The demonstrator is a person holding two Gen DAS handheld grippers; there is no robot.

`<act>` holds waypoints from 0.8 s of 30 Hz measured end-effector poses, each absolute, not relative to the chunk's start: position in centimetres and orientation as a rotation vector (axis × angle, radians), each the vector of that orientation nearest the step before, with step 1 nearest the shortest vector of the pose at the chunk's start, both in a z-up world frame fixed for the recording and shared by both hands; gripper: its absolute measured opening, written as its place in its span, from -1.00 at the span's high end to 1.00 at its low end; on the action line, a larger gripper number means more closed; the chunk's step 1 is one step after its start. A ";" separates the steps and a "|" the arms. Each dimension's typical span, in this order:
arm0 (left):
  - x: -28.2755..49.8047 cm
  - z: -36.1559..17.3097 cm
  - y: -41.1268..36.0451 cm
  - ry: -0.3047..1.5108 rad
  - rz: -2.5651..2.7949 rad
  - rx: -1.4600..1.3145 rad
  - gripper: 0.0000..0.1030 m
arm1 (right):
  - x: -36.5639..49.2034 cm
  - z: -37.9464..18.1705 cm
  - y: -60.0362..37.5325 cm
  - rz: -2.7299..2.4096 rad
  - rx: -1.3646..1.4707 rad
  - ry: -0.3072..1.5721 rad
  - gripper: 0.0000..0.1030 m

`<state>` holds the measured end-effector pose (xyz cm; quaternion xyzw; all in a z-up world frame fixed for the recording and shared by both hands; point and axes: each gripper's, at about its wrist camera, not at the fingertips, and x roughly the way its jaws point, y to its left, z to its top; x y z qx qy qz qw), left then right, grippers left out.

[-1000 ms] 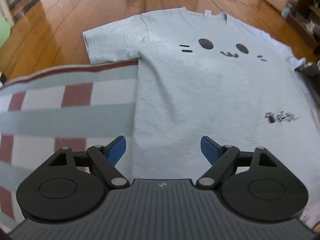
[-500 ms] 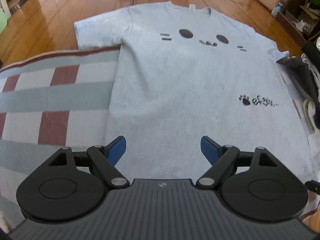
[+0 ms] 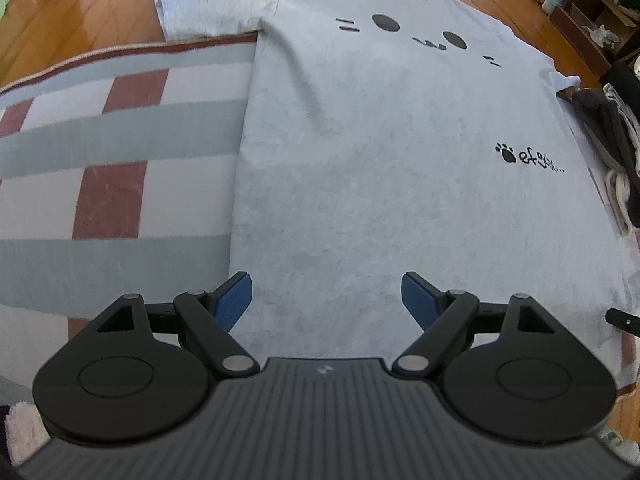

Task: Fold clothes

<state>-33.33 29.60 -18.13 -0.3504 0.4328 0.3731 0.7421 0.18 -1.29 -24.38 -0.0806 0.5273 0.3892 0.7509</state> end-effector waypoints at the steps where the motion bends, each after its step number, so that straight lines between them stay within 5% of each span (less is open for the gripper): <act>1: -33.3 -18.2 29.6 0.948 0.816 -0.769 -0.59 | 0.2 -24.4 -1.3 0.853 -0.177 1.153 -0.31; 24: -33.4 -15.3 27.8 0.926 0.652 -0.581 -0.60 | 0.1 -20.2 -3.2 1.014 -0.118 0.913 -0.32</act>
